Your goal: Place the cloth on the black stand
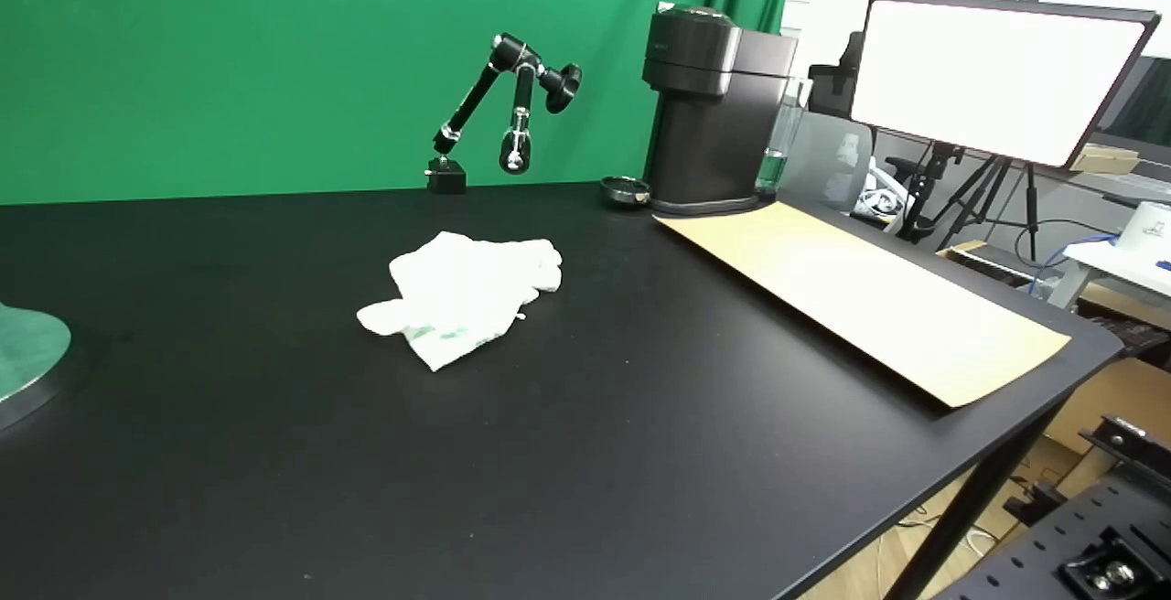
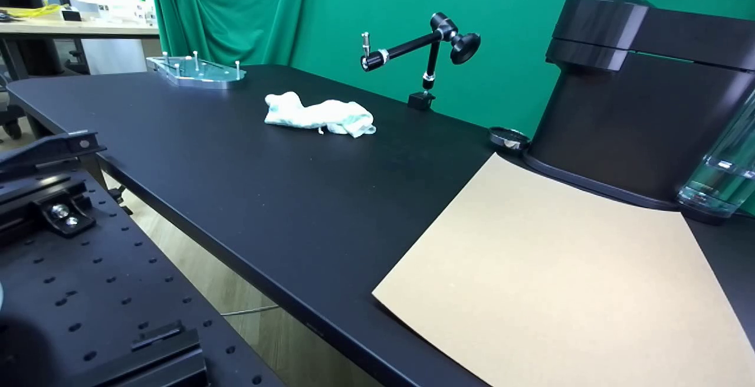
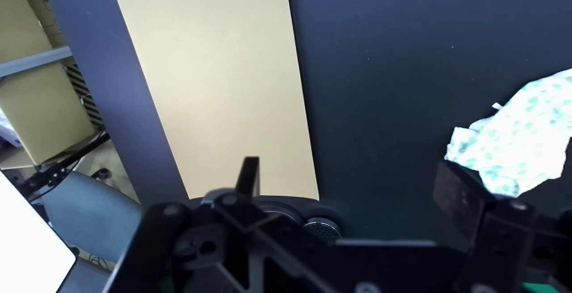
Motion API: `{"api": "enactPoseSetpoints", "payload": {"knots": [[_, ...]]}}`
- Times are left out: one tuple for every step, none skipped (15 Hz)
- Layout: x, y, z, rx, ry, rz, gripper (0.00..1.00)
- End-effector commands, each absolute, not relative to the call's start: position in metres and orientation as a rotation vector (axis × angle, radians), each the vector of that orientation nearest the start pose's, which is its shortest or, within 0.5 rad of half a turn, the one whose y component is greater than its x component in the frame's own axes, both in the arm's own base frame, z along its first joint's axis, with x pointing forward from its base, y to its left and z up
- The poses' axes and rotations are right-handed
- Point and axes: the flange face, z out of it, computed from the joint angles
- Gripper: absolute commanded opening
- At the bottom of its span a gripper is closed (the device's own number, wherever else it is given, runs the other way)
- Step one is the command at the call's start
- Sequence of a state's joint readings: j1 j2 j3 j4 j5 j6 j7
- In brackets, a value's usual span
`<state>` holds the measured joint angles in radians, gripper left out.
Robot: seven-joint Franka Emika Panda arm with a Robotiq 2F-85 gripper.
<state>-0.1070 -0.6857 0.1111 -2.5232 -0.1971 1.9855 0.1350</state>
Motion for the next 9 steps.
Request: {"api": "enactPoseSetpoints", "payload": {"knots": [[0.371, 0.014, 0.496, -3.358, 0.086, -0.293, 1.00], [0.377, 0.025, 0.484, -3.344, 0.050, -0.311, 1.00], [0.384, 0.037, 0.472, -3.325, 0.002, -0.331, 1.00], [0.392, 0.050, 0.459, -3.302, -0.038, -0.350, 1.00], [0.398, 0.062, 0.446, -3.277, -0.075, -0.368, 1.00], [0.406, 0.076, 0.431, -3.248, -0.106, -0.376, 1.00], [0.412, 0.087, 0.417, -3.225, -0.131, -0.381, 1.00], [0.418, 0.099, 0.402, -3.202, -0.156, -0.374, 1.00], [0.423, 0.109, 0.388, -3.185, -0.177, -0.368, 1.00]]}}
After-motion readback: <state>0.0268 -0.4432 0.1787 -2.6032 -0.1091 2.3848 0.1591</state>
